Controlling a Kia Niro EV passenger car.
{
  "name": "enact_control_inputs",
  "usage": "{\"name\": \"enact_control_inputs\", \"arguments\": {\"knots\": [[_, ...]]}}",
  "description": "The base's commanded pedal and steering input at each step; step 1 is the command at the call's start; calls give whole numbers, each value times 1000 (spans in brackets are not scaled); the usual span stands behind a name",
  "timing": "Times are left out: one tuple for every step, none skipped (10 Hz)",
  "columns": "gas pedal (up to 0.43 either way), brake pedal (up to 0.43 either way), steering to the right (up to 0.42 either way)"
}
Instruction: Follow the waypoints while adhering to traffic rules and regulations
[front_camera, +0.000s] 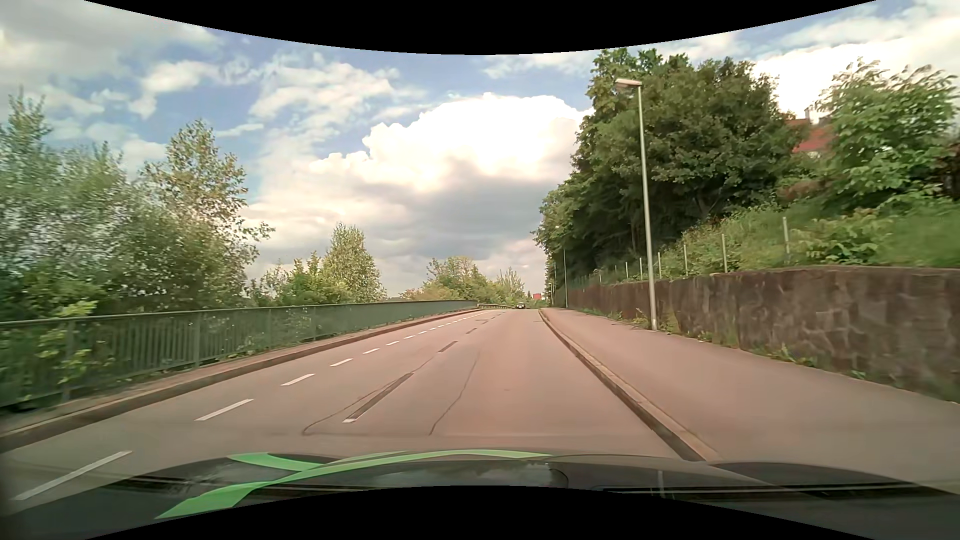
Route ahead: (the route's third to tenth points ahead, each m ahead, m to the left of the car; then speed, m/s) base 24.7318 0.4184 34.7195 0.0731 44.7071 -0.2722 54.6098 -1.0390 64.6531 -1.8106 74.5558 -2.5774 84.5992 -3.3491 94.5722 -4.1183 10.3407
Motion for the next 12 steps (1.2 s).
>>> {"name": "enact_control_inputs", "arguments": {"knots": [[209,0,5],[209,0,5],[209,0,5],[209,0,5],[197,0,5],[197,0,5],[197,0,6],[197,0,7],[197,0,8],[197,0,8],[197,0,8],[197,0,8]]}}
